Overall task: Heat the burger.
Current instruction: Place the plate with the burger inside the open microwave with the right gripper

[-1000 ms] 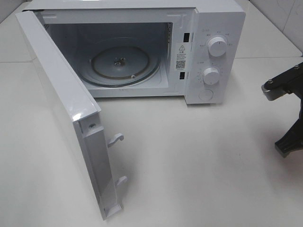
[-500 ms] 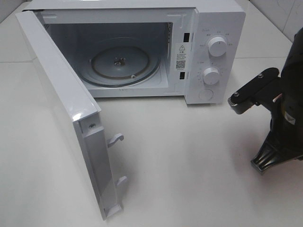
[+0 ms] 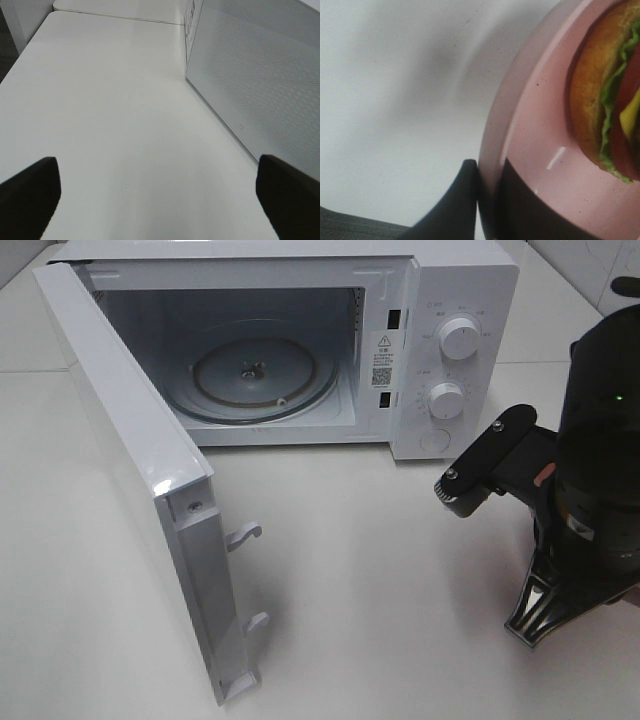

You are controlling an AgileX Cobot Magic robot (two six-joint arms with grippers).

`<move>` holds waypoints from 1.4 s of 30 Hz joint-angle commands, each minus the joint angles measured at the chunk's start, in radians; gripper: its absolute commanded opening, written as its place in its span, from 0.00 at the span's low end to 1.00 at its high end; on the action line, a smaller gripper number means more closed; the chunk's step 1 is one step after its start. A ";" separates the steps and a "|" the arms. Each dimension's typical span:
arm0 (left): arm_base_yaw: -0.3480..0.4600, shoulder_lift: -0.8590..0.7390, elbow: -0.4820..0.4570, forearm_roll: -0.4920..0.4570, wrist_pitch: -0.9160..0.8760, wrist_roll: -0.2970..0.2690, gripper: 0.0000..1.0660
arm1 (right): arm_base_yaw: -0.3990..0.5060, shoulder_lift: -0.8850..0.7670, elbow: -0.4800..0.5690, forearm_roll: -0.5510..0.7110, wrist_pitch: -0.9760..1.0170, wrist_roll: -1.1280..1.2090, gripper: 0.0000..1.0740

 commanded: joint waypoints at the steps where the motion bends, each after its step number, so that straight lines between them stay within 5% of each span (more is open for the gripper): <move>1: -0.005 -0.014 0.001 -0.006 -0.011 -0.003 0.92 | 0.035 -0.014 0.002 -0.049 0.033 0.008 0.00; 14: -0.005 -0.014 0.001 -0.006 -0.011 -0.003 0.92 | 0.163 -0.014 0.002 -0.050 0.028 -0.033 0.00; 42: -0.005 -0.014 0.001 -0.006 -0.011 -0.003 0.92 | 0.169 -0.014 0.002 -0.085 -0.155 -0.315 0.00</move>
